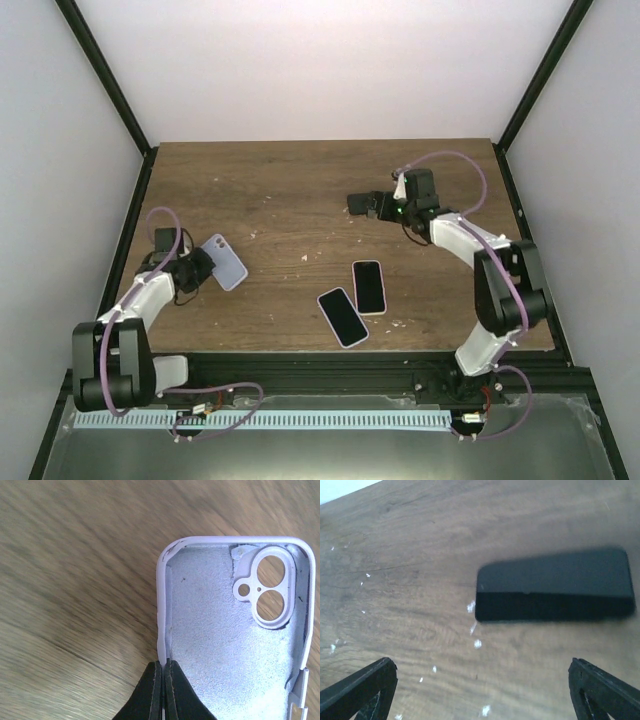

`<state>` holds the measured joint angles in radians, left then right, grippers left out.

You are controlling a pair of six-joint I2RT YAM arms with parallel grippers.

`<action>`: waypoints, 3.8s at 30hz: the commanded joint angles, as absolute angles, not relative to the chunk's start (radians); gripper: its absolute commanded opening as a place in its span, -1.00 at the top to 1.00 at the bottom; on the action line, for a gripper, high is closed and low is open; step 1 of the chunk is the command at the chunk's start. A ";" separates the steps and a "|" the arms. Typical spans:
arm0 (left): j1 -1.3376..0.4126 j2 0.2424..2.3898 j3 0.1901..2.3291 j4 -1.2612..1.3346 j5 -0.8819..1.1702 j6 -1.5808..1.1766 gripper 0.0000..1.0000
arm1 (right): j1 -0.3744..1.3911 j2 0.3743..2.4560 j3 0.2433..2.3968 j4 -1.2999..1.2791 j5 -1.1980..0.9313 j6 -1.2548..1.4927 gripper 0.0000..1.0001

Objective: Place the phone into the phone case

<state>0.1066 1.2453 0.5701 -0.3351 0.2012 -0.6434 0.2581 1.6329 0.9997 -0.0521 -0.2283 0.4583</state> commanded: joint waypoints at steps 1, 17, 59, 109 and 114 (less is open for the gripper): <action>0.026 1.226 0.589 -0.349 0.267 -0.572 1.00 | 0.253 1.760 1.201 -0.089 -0.302 0.062 -0.88; -0.118 1.155 0.605 -0.385 0.375 -0.589 1.00 | 0.118 2.215 1.780 -0.494 -0.623 -0.388 -0.95; -0.121 1.069 0.546 -0.362 0.399 -0.612 1.00 | 0.105 2.249 1.712 -0.637 -0.637 -0.298 -0.79; -0.251 1.494 0.581 -0.060 0.404 -0.751 0.86 | 0.314 2.223 1.612 -0.451 -0.161 -0.299 -0.86; -0.257 1.489 0.583 -0.062 0.414 -0.766 0.74 | 0.315 2.233 1.619 -0.459 -0.174 -0.282 -0.70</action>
